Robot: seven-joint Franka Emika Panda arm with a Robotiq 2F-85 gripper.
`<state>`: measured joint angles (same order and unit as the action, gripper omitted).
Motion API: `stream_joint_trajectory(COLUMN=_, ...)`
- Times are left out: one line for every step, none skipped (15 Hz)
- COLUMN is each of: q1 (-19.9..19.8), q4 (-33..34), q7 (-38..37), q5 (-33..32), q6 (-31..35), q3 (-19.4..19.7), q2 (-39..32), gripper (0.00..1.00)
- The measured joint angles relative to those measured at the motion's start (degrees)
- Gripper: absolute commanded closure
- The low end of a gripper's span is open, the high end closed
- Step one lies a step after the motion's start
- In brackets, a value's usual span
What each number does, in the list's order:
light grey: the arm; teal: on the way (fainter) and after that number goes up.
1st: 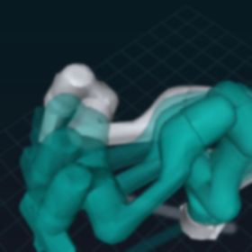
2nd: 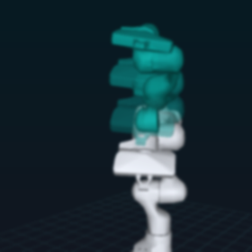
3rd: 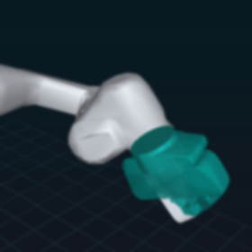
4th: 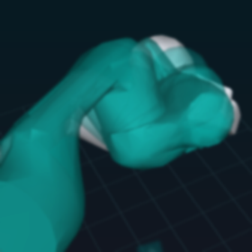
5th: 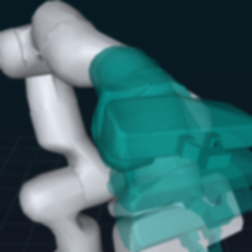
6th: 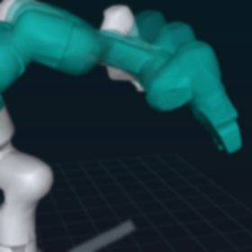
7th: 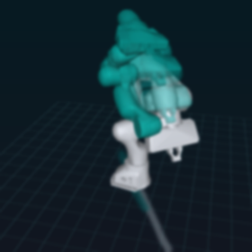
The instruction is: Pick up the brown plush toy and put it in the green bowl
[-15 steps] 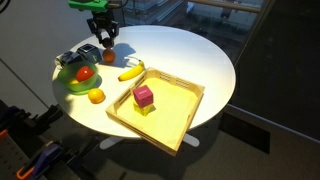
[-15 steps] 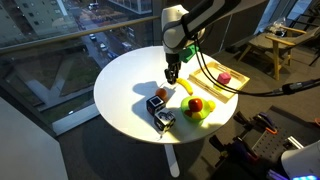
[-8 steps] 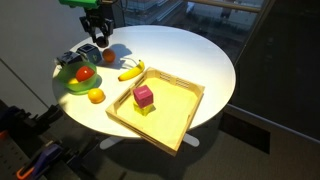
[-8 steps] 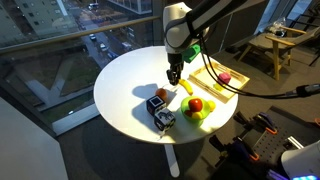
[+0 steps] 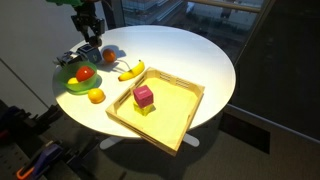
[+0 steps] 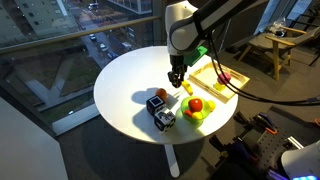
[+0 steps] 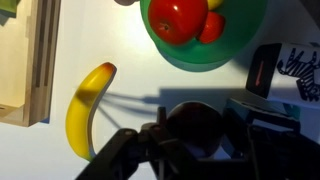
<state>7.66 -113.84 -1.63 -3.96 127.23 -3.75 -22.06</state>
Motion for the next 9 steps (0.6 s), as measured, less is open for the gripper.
stream_joint_trajectory(q1=0.26, q4=-0.86, q7=-1.16, q5=-0.53, q6=0.75, q3=0.00, q2=0.60, gripper=0.66)
stream_joint_trajectory(q1=0.51, q4=-1.78, q7=-2.30, q5=-1.12, q6=1.72, q3=0.00, q2=1.25, gripper=0.66)
stream_joint_trajectory(q1=0.71, q4=-2.64, q7=-3.32, q5=-1.59, q6=2.65, q3=0.00, q2=1.82, gripper=0.66)
stream_joint_trajectory(q1=0.89, q4=-3.55, q7=-4.22, q5=-2.11, q6=3.69, q3=0.01, q2=2.46, gripper=0.66)
stream_joint_trajectory(q1=1.02, q4=-4.40, q7=-5.16, q5=-2.60, q6=4.61, q3=0.01, q2=3.07, gripper=0.66)
stream_joint_trajectory(q1=1.14, q4=-5.17, q7=-5.98, q5=-3.09, q6=5.38, q3=0.02, q2=3.60, gripper=0.66)
stream_joint_trajectory(q1=1.22, q4=-5.87, q7=-6.67, q5=-3.51, q6=6.09, q3=0.02, q2=4.15, gripper=0.66)
stream_joint_trajectory(q1=1.26, q4=-6.45, q7=-7.29, q5=-3.79, q6=6.56, q3=0.03, q2=4.57, gripper=0.66)
stream_joint_trajectory(q1=1.28, q4=-6.82, q7=-7.68, q5=-4.01, q6=6.80, q3=0.04, q2=4.87, gripper=0.41)
